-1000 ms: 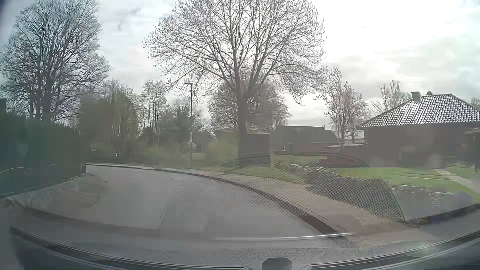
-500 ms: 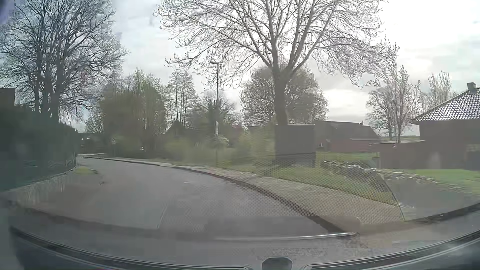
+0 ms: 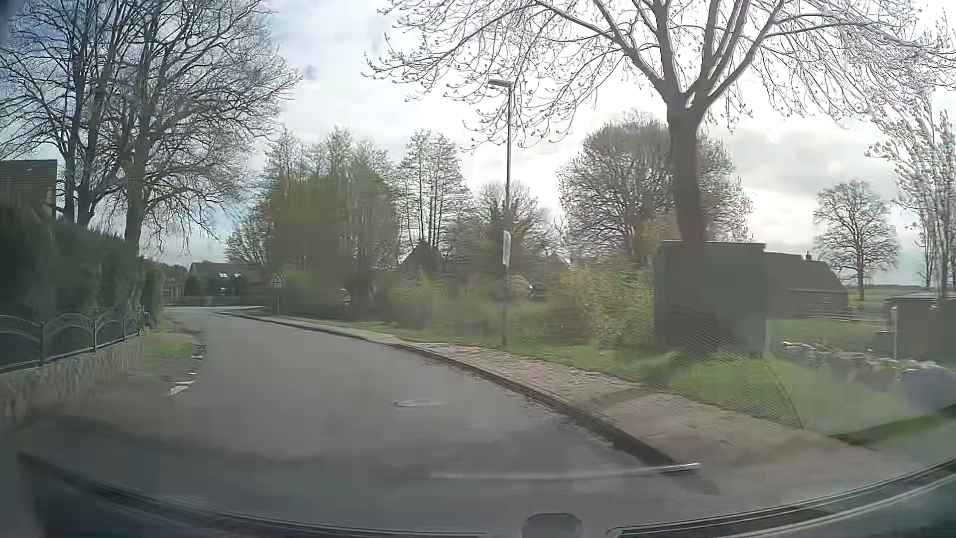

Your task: Follow the waypoints while adhering to traffic rules and regulations

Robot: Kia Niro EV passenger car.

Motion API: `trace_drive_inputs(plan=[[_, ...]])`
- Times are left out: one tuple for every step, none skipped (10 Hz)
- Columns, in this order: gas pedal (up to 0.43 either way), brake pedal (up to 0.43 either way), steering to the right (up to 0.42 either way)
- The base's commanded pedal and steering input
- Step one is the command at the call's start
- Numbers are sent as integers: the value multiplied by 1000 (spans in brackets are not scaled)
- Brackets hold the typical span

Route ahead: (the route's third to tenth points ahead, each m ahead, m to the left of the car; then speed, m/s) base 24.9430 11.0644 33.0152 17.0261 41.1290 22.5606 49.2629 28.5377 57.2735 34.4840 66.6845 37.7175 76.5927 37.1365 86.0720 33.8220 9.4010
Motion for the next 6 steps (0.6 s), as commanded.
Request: trace_drive_inputs(plan=[[157, 6, -142], [157, 0, -141], [157, 0, -140], [157, 0, -137], [157, 0, -134], [157, 0, -132]])
